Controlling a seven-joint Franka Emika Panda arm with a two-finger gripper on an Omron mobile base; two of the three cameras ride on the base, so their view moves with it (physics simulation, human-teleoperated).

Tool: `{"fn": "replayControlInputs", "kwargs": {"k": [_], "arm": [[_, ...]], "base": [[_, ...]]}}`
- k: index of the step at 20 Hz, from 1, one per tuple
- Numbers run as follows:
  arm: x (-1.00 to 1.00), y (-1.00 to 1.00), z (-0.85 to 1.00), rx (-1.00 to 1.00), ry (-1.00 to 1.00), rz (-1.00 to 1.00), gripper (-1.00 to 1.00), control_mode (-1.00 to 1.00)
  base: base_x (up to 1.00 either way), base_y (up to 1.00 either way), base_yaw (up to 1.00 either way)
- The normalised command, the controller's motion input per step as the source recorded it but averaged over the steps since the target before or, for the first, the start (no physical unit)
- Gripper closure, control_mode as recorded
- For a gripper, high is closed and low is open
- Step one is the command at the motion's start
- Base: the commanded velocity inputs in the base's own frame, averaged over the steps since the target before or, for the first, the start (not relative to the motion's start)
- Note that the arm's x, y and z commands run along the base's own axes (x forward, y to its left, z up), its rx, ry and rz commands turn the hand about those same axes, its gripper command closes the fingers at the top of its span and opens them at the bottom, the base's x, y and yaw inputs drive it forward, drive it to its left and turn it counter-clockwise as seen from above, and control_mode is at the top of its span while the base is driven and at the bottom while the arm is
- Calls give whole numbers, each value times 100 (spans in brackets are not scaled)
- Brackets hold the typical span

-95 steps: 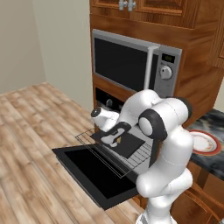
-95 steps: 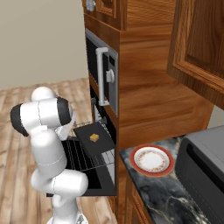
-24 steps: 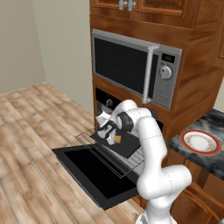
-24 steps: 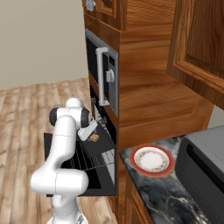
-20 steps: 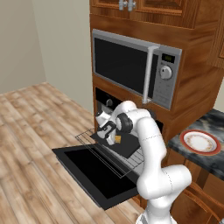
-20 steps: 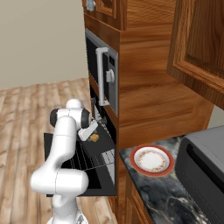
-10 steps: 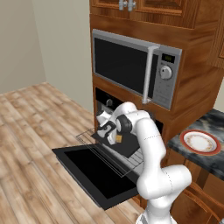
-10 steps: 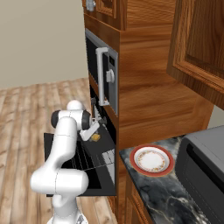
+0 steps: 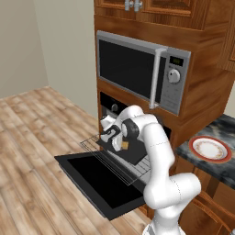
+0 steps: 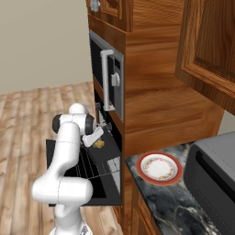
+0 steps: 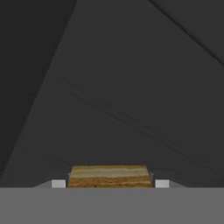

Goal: Take the baked cake out of the oven and place it on the plate for cooling. Then close the oven door.

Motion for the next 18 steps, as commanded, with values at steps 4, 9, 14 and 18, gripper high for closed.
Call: {"fn": "replayControlInputs", "kwargs": {"k": [4,9,14,18], "arm": [[-69,18,66,3,-2,0,100,-100],[-83,18,90,6,-1,0,100,-100],[-100,12,85,5,-3,2,100,-100],[-100,1,92,6,-5,2,100,-100]], "base": [[0,0,0],[0,0,0],[0,0,0],[0,0,0]]}}
